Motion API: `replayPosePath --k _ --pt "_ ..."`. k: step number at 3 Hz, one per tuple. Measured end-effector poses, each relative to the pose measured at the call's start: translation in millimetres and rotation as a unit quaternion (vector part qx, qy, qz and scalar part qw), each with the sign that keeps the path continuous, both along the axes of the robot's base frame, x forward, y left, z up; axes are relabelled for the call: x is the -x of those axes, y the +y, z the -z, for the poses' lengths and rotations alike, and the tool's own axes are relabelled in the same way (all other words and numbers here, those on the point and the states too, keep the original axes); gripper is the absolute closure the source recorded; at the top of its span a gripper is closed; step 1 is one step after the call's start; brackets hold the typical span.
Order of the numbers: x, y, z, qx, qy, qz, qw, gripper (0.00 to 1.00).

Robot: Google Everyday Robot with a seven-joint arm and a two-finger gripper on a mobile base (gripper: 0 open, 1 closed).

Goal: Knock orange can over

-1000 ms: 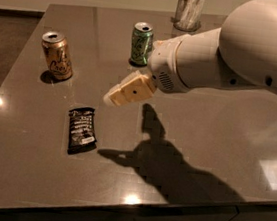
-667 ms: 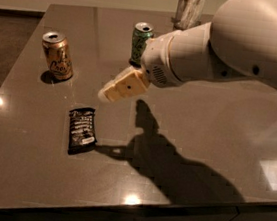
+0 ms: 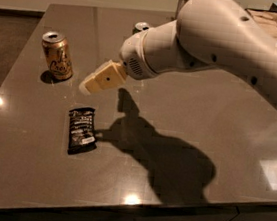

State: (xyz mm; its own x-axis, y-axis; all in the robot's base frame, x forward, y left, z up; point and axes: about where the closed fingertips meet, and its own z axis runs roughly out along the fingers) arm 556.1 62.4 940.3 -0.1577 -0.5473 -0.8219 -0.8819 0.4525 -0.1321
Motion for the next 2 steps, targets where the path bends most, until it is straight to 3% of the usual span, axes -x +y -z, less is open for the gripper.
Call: replayPosePath --k 2 --pt "-40 54 22 -0.043 0.014 0.005 0.9990 0.00"
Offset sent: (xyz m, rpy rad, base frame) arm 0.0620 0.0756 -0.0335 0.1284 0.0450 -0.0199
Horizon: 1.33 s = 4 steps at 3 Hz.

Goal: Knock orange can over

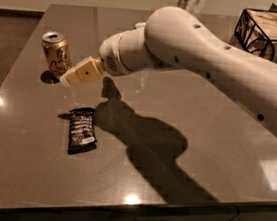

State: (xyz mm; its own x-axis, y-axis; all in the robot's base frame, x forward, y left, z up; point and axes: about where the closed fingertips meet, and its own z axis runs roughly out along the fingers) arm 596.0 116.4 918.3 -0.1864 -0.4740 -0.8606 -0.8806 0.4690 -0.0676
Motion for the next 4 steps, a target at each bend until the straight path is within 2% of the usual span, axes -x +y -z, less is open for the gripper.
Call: replayPosePath --k 3,4 --pt "-47 71 13 -0.059 -0.016 0.010 0.9981 0.00" --pt "-61 92 12 -0.072 -0.021 0.004 0.9972 0.00"
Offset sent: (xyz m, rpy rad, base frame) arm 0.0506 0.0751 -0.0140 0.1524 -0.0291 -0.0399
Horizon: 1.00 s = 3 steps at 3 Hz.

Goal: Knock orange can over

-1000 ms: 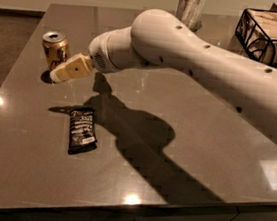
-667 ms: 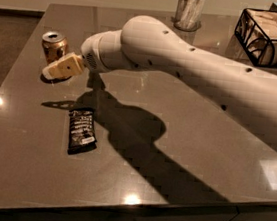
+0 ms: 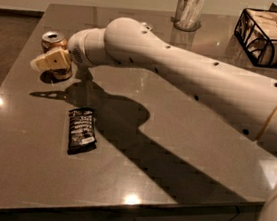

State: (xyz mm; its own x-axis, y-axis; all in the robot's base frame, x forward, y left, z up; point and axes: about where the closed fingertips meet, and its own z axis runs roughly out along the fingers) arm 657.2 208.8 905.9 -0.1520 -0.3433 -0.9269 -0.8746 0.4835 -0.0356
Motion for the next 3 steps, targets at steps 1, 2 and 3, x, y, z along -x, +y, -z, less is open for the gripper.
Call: replayPosePath --k 1,2,3 --pt "-6.3 15.1 -2.9 -0.008 -0.002 -0.008 0.9999 0.16" --pt "-7.8 19.7 -5.4 -0.010 -0.002 -0.010 0.9999 0.39" --pt "-8.4 11.2 -9.5 -0.006 0.003 -0.006 1.0000 0.62"
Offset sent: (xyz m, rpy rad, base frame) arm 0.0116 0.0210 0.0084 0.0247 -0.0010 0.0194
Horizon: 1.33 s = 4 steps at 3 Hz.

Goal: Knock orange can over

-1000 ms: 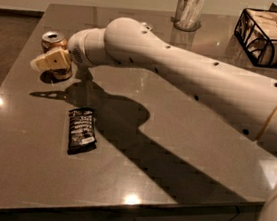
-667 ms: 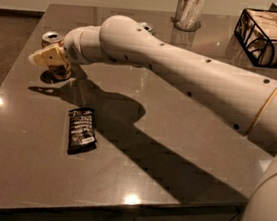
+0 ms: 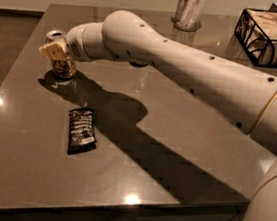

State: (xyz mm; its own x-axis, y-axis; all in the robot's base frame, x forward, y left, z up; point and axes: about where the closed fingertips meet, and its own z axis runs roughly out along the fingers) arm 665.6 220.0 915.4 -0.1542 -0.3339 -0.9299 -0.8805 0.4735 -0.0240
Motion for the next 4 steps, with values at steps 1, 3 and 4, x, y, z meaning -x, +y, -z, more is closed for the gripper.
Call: replayPosePath --k 1,3,4 --pt "1 -17 -9 0.025 0.005 0.001 0.9997 0.85" --pt "2 -75 -28 0.129 0.024 -0.015 0.9912 1.00" --pt "7 -98 -22 0.180 0.043 -0.037 0.9821 1.00"
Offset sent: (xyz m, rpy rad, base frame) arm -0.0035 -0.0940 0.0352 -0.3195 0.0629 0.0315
